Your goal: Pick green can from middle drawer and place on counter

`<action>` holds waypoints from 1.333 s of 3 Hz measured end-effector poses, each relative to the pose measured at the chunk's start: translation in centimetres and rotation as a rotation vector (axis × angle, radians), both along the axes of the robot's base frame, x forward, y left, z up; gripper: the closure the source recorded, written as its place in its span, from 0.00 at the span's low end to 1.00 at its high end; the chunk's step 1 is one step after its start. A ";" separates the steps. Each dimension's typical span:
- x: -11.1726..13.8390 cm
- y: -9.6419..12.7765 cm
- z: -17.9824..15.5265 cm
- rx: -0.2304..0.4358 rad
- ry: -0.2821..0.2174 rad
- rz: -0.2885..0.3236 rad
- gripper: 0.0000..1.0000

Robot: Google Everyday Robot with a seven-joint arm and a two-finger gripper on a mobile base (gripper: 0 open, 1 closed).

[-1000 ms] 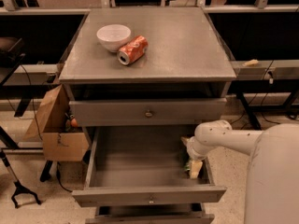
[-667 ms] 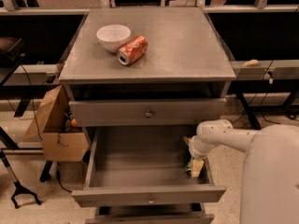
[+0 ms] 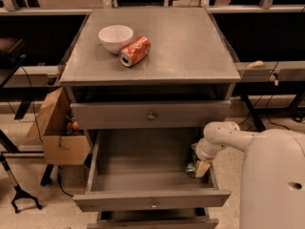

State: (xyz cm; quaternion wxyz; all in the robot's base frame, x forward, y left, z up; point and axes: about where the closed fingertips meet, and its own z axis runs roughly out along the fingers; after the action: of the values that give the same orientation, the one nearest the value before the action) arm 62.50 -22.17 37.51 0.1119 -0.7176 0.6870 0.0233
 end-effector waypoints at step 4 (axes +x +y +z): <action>-1.8 1.1 2.8 0.083 0.044 -0.024 1.00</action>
Offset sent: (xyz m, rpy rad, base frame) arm -0.0096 0.0106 -0.0130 0.0765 0.0761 -0.0276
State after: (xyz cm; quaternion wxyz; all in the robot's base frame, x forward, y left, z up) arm 60.68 -21.03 40.27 0.1270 -0.7032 0.6964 0.0663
